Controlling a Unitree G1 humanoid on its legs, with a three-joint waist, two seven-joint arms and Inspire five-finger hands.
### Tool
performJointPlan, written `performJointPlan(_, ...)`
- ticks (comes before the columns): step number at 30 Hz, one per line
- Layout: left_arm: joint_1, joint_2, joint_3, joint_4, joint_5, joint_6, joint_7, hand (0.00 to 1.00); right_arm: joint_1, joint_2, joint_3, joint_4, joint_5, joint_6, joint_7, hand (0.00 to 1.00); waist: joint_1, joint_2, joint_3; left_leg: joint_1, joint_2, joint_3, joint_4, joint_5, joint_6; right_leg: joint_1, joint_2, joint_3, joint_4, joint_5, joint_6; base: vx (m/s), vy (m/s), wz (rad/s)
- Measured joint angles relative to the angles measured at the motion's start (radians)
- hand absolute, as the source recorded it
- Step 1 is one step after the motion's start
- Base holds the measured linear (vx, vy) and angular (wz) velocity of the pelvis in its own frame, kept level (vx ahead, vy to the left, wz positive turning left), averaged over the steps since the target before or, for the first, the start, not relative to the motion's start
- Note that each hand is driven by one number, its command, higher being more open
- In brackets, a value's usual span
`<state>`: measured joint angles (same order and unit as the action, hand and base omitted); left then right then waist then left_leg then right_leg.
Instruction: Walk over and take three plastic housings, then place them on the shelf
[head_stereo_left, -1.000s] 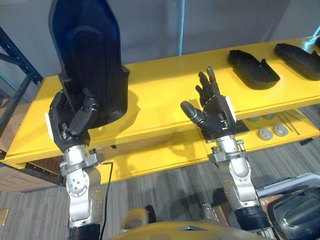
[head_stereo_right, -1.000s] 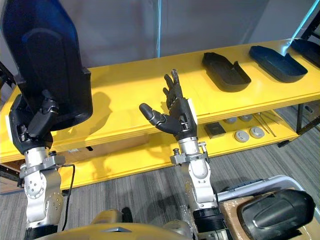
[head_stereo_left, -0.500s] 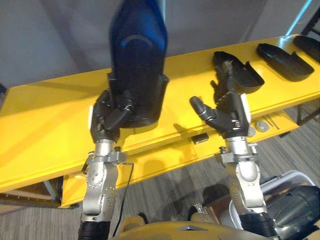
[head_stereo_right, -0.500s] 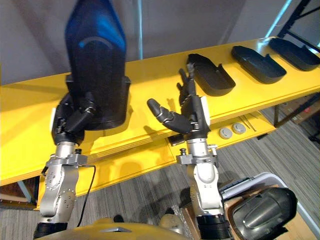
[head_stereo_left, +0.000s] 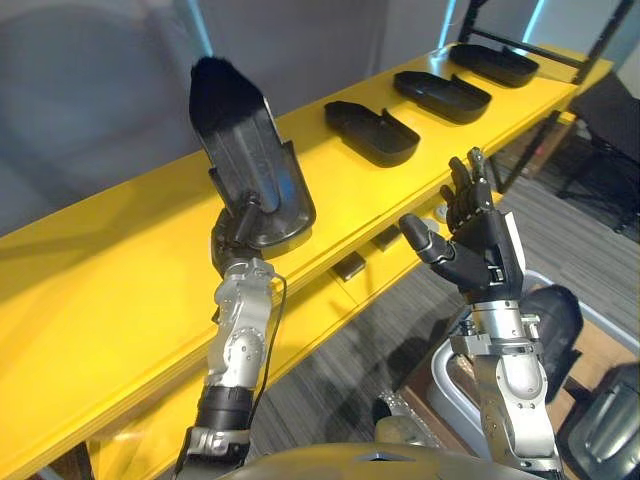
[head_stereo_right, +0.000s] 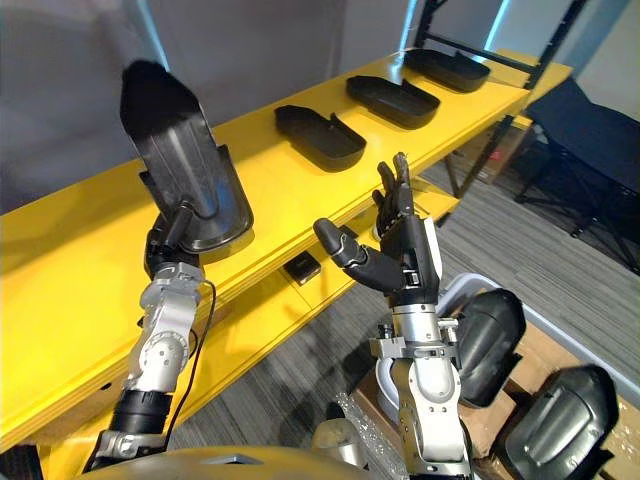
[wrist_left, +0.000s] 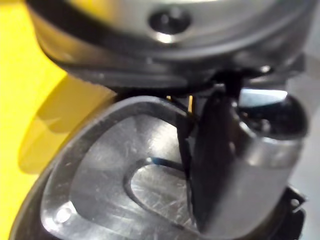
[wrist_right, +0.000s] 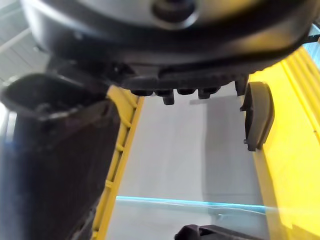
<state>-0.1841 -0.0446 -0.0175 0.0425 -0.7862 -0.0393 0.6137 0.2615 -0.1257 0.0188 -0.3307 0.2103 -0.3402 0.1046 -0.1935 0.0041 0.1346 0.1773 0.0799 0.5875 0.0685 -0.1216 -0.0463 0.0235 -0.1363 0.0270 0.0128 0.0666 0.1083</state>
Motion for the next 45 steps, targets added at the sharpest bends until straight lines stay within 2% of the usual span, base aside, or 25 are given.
performJointPlan(7, -0.213, 0.005, 0.075, 0.205, -0.051, -0.014, 0.120, 0.00, 0.030, 0.007, 0.076, 0.000, 0.001, 0.001, 0.068, 1.00, -0.035, 0.001, -0.004, 0.041, -0.003, 0.062, -0.043, 0.004, -0.009, -0.003, 0.016, 0.055, 0.001, 0.003, 0.001, -0.02, -0.015, -0.23)
performJointPlan(11, -0.262, 0.013, 0.094, 0.253, -0.072, -0.065, 0.165, 0.00, 0.036, 0.007, 0.112, 0.000, 0.003, 0.013, 0.086, 1.00, -0.055, 0.005, -0.008, 0.042, -0.004, 0.070, -0.064, 0.011, -0.016, -0.014, 0.023, 0.062, 0.000, 0.003, 0.001, -0.01, -0.040, -0.07)
performJointPlan(18, -0.336, 0.029, 0.115, 0.352, -0.071, -0.137, 0.273, 0.00, 0.042, 0.004, 0.141, 0.000, 0.003, 0.042, 0.083, 1.00, -0.062, 0.016, -0.018, 0.045, -0.002, 0.076, -0.092, 0.033, -0.022, -0.023, 0.036, 0.067, -0.001, 0.004, 0.003, -0.01, -0.049, -0.02)
performJointPlan(19, -0.339, 0.032, 0.115, 0.363, -0.069, -0.139, 0.283, 1.00, 0.044, 0.003, 0.141, 0.000, 0.004, 0.042, 0.082, 1.00, -0.062, 0.019, -0.020, 0.044, -0.002, 0.073, -0.095, 0.036, -0.022, -0.023, 0.036, 0.065, -0.002, 0.004, 0.003, -0.03, -0.048, 0.05)
performJointPlan(24, -0.360, 0.055, 0.112, 0.421, -0.069, -0.145, 0.297, 1.00, 0.049, 0.002, 0.142, 0.000, 0.003, 0.042, 0.079, 1.00, -0.059, 0.023, -0.022, 0.043, -0.004, 0.059, -0.115, 0.052, -0.019, -0.020, 0.037, 0.058, -0.008, 0.009, 0.010, -0.06, -0.046, 0.08)
performJointPlan(29, -0.359, 0.061, 0.095, 0.442, -0.077, -0.119, 0.220, 1.00, 0.048, 0.001, 0.147, 0.000, 0.003, 0.042, 0.052, 1.00, -0.059, 0.023, -0.022, 0.042, -0.012, 0.039, -0.157, 0.085, -0.011, -0.018, 0.035, 0.040, -0.026, 0.013, 0.020, -0.08, -0.044, 0.12)
performJointPlan(31, -0.358, 0.061, 0.086, 0.451, -0.080, -0.111, 0.200, 1.00, 0.048, 0.001, 0.147, 0.000, 0.003, 0.042, 0.039, 1.00, -0.056, 0.021, -0.021, 0.042, -0.012, 0.035, -0.157, 0.092, -0.018, -0.014, 0.035, 0.037, -0.029, 0.014, 0.020, -0.05, -0.030, 0.06)
performJointPlan(40, -0.344, 0.071, 0.052, 0.459, -0.117, -0.106, 0.149, 1.00, 0.047, 0.003, 0.148, -0.001, 0.003, 0.042, 0.033, 1.00, -0.053, 0.016, -0.018, 0.044, -0.014, 0.033, -0.157, 0.094, -0.016, -0.011, 0.033, 0.037, -0.029, 0.014, 0.020, -0.02, -0.013, 0.01)
performJointPlan(45, -0.336, 0.082, 0.032, 0.459, -0.079, -0.087, 0.135, 1.00, 0.044, 0.003, 0.148, 0.000, 0.006, 0.042, 0.037, 1.00, -0.053, 0.014, -0.017, 0.045, -0.014, 0.031, -0.157, 0.094, -0.016, -0.009, 0.033, 0.035, -0.031, 0.014, 0.021, -0.03, -0.021, 0.01)
